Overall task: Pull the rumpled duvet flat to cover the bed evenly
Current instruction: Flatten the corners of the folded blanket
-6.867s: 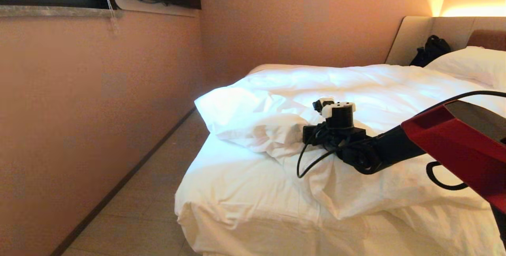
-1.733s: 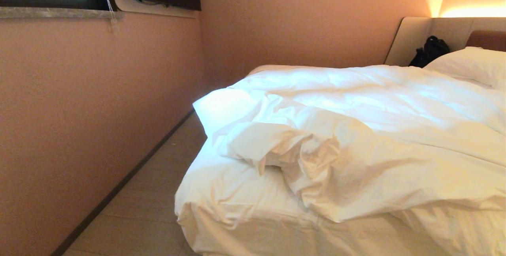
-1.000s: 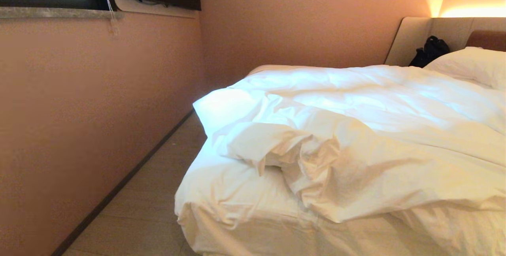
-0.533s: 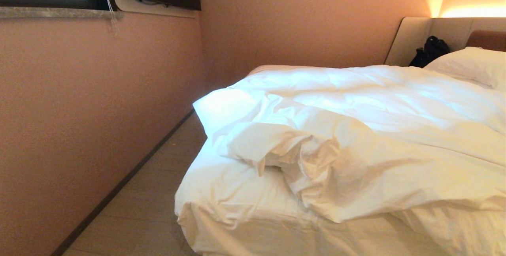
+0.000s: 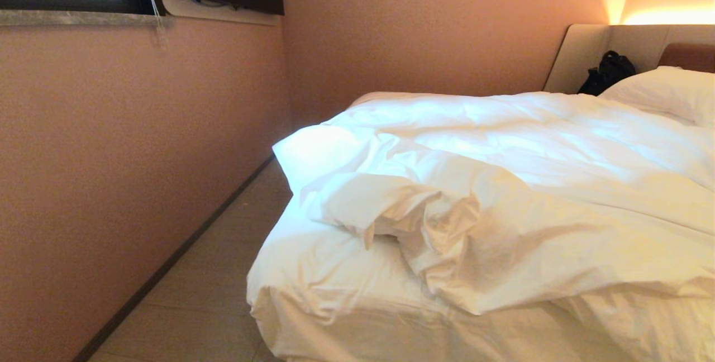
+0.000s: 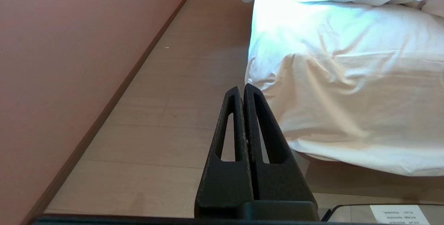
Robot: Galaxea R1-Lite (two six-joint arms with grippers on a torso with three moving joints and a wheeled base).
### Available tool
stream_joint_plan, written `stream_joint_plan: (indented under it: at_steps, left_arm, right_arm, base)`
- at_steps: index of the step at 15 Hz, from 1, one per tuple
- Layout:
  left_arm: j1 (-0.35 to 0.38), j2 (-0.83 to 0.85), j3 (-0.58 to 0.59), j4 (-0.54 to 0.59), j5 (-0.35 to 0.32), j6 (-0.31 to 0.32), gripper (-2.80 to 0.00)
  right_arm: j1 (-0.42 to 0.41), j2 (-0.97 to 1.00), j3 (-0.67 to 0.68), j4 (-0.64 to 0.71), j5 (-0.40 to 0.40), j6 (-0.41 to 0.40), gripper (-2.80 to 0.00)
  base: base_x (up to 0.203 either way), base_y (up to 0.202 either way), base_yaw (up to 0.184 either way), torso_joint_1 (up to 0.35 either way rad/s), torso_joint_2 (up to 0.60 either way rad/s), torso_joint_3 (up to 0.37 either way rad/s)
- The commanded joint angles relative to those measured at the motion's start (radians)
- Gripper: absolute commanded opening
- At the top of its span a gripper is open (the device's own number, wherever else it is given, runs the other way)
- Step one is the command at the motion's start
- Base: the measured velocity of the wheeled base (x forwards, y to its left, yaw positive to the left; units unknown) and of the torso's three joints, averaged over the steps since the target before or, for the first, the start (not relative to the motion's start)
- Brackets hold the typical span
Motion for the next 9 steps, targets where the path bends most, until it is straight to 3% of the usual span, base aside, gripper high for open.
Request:
stream_joint_plan:
  at_steps: [1,5,9]
  left_arm:
    - [0.0,0.001,0.0,0.001,0.0,0.001,-2.8]
    - [0.0,0.001,0.0,0.0,0.0,0.001,-2.8]
    - [0.0,0.001,0.0,0.0,0.0,0.001,-2.8]
  right_arm:
    - [0.005,-0.064,0.022,0.002,0.009,-0.021,-2.8]
    - [0.006,-0.155,0.117,-0.02,0.057,-0.162,-2.8]
    - [0.006,-0.155,0.167,-0.024,0.064,-0.164,-2.8]
  base:
    - [0.0,0.0,0.0,0.0,0.0,0.0]
    - [0.0,0.0,0.0,0.0,0.0,0.0]
    - [0.0,0.0,0.0,0.0,0.0,0.0]
